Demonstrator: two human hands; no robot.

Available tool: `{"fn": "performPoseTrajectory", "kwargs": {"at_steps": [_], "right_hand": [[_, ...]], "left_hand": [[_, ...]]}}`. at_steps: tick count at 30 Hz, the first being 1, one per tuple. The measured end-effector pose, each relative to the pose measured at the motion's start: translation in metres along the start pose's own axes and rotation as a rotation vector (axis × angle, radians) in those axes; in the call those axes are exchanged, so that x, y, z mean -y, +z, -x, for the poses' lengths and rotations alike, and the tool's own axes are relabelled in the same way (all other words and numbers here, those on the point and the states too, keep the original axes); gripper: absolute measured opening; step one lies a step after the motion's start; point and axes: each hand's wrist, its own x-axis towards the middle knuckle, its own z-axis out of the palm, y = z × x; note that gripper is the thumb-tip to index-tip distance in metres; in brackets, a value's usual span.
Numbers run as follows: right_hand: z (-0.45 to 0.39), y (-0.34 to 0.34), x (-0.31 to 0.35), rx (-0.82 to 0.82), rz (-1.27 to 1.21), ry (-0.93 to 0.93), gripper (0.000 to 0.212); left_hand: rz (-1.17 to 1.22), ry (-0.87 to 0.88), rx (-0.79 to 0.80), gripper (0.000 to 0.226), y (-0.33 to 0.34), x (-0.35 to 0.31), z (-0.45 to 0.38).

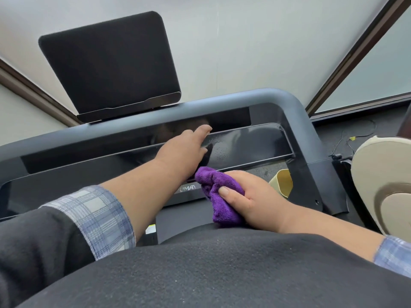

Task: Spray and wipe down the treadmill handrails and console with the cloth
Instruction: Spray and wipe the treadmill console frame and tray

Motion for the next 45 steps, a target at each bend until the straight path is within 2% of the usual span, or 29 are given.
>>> {"fn": "performPoseTrajectory", "kwargs": {"at_steps": [4, 6, 8, 10, 13, 14, 17, 23, 27, 30, 37, 40, 45], "right_hand": [[-0.006, -0.019, -0.002, -0.298, -0.085, 0.065, 0.018], [-0.017, -0.032, -0.006, -0.465, -0.080, 0.011, 0.014], [-0.035, -0.046, -0.014, -0.559, 0.025, -0.102, 0.016], [-0.061, -0.053, -0.032, -0.481, 0.201, -0.103, 0.024], [-0.087, -0.038, -0.057, -0.152, 0.651, 0.202, 0.056], [-0.090, -0.031, -0.061, -0.106, 0.729, 0.234, 0.063], [-0.099, -0.014, -0.053, -0.078, 0.785, 0.166, 0.069], [-0.129, 0.038, -0.019, 0.104, 0.870, 0.048, 0.078], [-0.137, 0.049, -0.013, 0.142, 0.894, 0.003, 0.068], [-0.128, 0.036, -0.020, 0.100, 0.893, -0.033, 0.061], [-0.100, 0.007, -0.033, 0.018, 0.912, 0.050, 0.073], [-0.105, 0.023, -0.027, 0.044, 0.927, 0.068, 0.069], [-0.136, 0.080, 0.007, 0.142, 0.929, -0.038, 0.074]], "left_hand": [[0.202, -0.098, -0.071, 0.061, -0.002, 0.015, 0.028], [0.282, -0.125, -0.138, 0.063, -0.004, 0.017, 0.046], [0.358, -0.149, -0.201, 0.066, -0.003, 0.017, 0.064], [0.429, -0.164, -0.246, 0.069, 0.001, 0.017, 0.081], [0.489, -0.137, -0.299, 0.073, 0.009, 0.021, 0.099], [0.488, -0.124, -0.316, 0.075, 0.010, 0.023, 0.104], [0.503, -0.137, -0.329, 0.085, 0.015, 0.028, 0.117], [0.519, -0.203, -0.344, 0.102, 0.022, 0.037, 0.140], [0.604, -0.277, -0.380, 0.098, 0.016, 0.040, 0.148], [0.657, -0.270, -0.434, 0.092, 0.011, 0.041, 0.152], [0.819, -0.285, -0.391, 0.096, 0.004, 0.045, 0.155], [0.826, -0.272, -0.399, 0.089, 0.005, 0.053, 0.158], [0.791, -0.258, -0.364, 0.083, 0.011, 0.069, 0.165]]}}
